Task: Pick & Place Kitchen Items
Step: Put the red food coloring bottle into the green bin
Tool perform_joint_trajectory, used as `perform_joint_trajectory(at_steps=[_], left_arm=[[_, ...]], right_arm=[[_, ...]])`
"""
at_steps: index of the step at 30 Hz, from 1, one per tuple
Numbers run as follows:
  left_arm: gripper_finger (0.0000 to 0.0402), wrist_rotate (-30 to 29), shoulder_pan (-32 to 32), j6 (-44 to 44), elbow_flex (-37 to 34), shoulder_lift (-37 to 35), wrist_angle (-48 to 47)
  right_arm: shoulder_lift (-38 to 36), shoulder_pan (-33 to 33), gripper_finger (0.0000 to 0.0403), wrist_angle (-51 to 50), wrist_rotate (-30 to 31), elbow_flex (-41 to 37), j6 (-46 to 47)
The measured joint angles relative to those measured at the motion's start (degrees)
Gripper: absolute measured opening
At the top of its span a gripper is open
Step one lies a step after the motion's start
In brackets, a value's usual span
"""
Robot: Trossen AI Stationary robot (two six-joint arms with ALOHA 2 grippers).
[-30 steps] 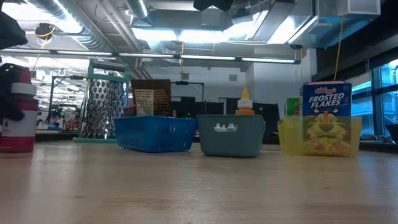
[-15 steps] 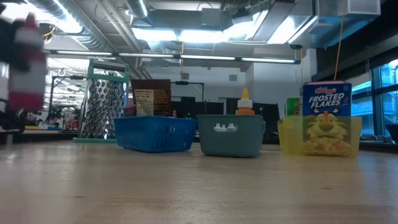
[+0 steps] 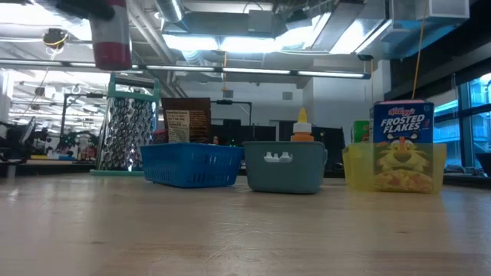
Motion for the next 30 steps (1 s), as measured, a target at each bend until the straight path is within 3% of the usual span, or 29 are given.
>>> perform_joint_trajectory(at_steps=[8, 15, 25, 30], left_arm=[[0.0141, 1.8, 1.7, 3.0, 0.0, 0.0, 1.6], [0.0141, 2.5, 2.2, 3.0, 0.0, 0.0, 1.8], [0.0141, 2.7, 2.2, 4.2, -1.1, 0.0, 4.0], [0.0141, 2.3, 2.2, 5.0, -1.3, 0.0, 5.2]], right_arm=[[0.0, -0.1, 0.0179, -0.4, 4.7, 0.0, 2.0], [0.6, -1.1, 0.0181, -1.1, 5.4, -0.1, 2.4], [1.5, -1.5, 0.0259, 2.2, 7.7, -0.1, 2.4], [1.5, -1.4, 0.0274, 7.6, 7.3, 0.0, 0.5]])
